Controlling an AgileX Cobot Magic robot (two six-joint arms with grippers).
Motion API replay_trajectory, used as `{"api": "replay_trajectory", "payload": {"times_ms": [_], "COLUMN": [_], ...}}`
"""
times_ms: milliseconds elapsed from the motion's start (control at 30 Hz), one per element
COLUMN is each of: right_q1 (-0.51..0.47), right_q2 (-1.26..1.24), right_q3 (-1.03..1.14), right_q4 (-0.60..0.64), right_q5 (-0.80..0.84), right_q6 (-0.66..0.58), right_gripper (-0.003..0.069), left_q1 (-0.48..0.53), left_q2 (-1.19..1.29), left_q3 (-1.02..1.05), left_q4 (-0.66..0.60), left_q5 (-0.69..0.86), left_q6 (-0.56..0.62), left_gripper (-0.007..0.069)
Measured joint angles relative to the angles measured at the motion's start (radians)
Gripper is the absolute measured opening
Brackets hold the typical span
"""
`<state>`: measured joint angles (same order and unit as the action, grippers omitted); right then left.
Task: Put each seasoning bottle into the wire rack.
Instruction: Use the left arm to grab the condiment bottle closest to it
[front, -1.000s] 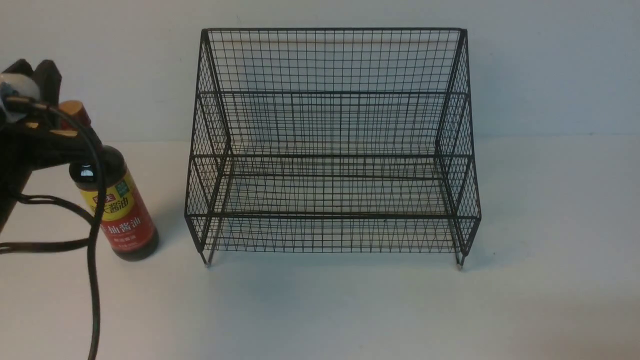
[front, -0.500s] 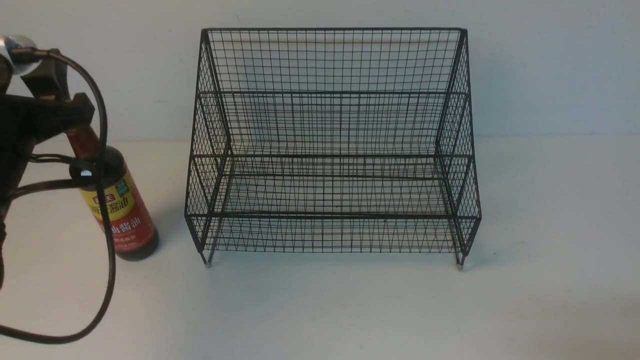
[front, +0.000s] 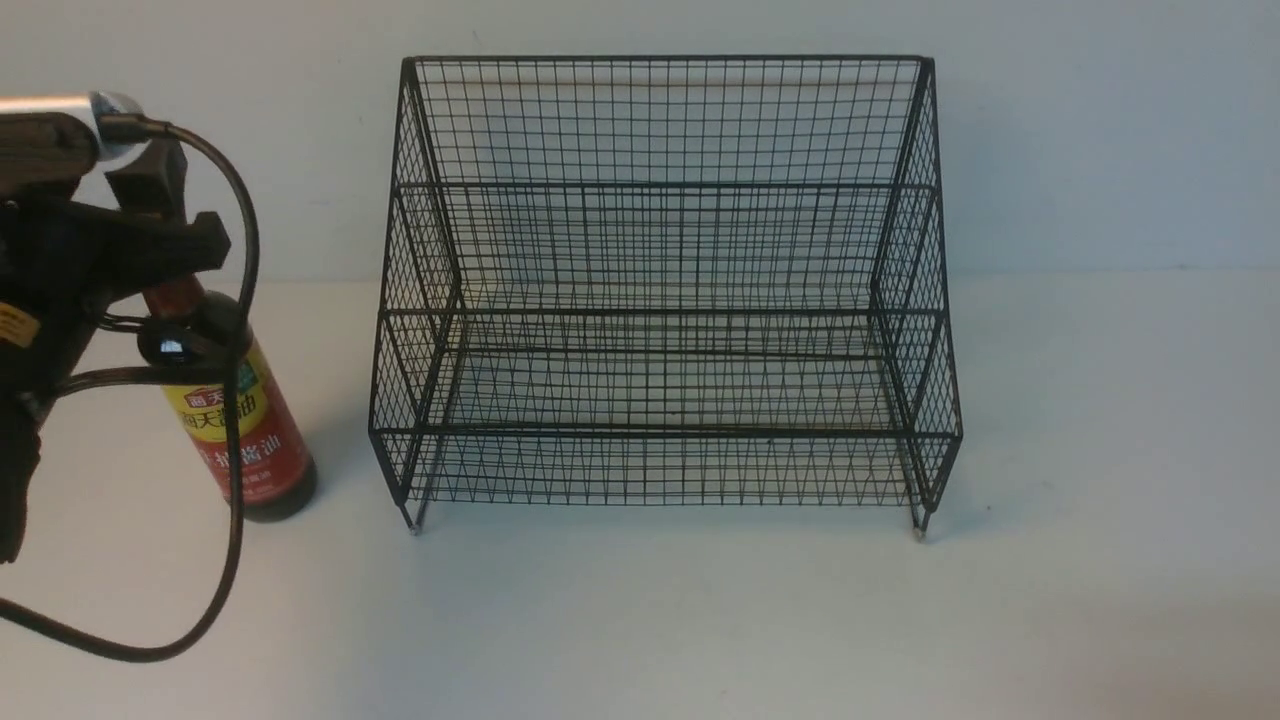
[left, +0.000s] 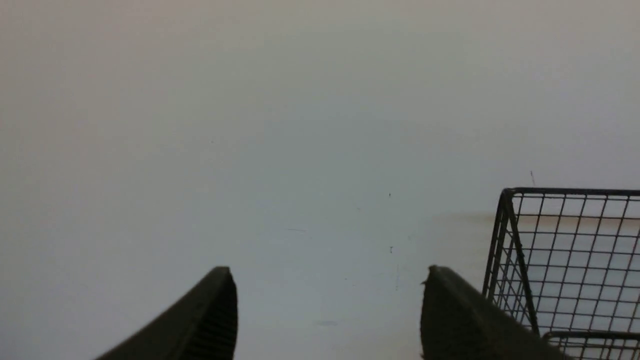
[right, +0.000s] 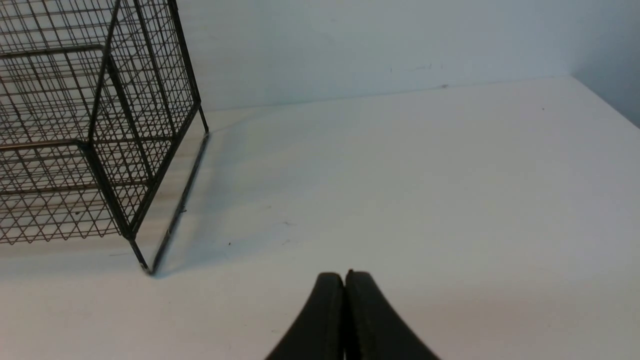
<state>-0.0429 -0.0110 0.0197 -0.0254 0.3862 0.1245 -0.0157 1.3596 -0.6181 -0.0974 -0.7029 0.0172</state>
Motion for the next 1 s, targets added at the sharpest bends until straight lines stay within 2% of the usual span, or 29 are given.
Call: {"api": "replay_trajectory", "payload": {"times_ms": [200,667,767,867,1000], "right_q1": [0.000,0.000,0.000,0.000,0.000], "right_q2": [0.000,0.000,0.000,0.000,0.000], "right_q3": [0.000,0.000,0.000,0.000,0.000], "right_q4": [0.000,0.000,0.000,0.000,0.000], "right_q5": [0.000,0.000,0.000,0.000,0.000], "right_q6": [0.000,0.000,0.000,0.000,0.000], "right_gripper": [-0.0015,-0.0015,-0.0015,-0.0015,-0.0015], "left_q1": [0.003,0.003,0.003,0.003,0.003], "left_q2": [0.031,0.149,0.153,0.168,0.168], "left_q3": [0.000,-0.001,-0.001,-0.001,-0.002], "left_q4": [-0.038,-0.043,-0.042,-0.037,0.015], "left_q5": [0.005,0.020,0.021,0.018,0.020], "left_q6": [0.000,0.000,0.000,-0.005,-0.008], "left_gripper": [0.0450,0.0447,0.0399,0.0251,0.0258]}}
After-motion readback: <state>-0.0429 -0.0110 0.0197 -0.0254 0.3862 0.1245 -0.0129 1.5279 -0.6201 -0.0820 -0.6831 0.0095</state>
